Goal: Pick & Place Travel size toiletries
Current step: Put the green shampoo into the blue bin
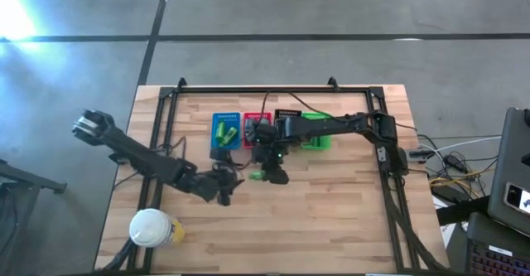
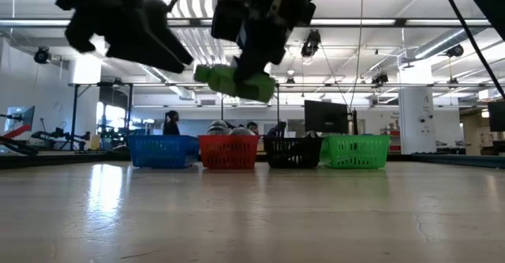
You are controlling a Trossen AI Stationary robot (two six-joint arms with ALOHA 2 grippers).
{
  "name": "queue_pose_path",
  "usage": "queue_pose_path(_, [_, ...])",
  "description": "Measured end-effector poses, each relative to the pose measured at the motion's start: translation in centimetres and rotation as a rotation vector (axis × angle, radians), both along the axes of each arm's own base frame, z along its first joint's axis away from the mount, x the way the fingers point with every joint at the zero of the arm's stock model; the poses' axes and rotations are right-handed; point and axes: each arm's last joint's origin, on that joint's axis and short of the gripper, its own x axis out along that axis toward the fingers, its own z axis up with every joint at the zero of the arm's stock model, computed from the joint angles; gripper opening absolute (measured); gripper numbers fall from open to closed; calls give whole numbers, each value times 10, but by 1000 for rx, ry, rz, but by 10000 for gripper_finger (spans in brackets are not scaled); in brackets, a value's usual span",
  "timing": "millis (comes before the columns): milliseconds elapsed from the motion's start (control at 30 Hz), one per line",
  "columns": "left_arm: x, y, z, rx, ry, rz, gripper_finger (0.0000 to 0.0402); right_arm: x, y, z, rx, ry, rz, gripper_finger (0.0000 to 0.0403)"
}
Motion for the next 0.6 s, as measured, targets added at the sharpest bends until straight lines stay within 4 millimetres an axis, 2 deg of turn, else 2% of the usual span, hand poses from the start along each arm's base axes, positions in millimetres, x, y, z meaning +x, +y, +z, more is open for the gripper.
queue_pose_path(200, [29, -12, -10, 190, 112, -77, 250, 5, -1, 14, 13, -54, 9, 126])
queue_pose_path(367, [49, -17, -13, 273, 139, -58, 250, 6, 0, 20, 80, -67, 26, 128])
queue_pose_path(467, [57, -19, -10, 284, 139, -60, 243, 6, 2, 20, 107, -58, 35, 127])
queue_pose_path(600, [58, -20, -10, 295, 142, -66, 209, 5, 4, 21, 163, -50, 48, 127])
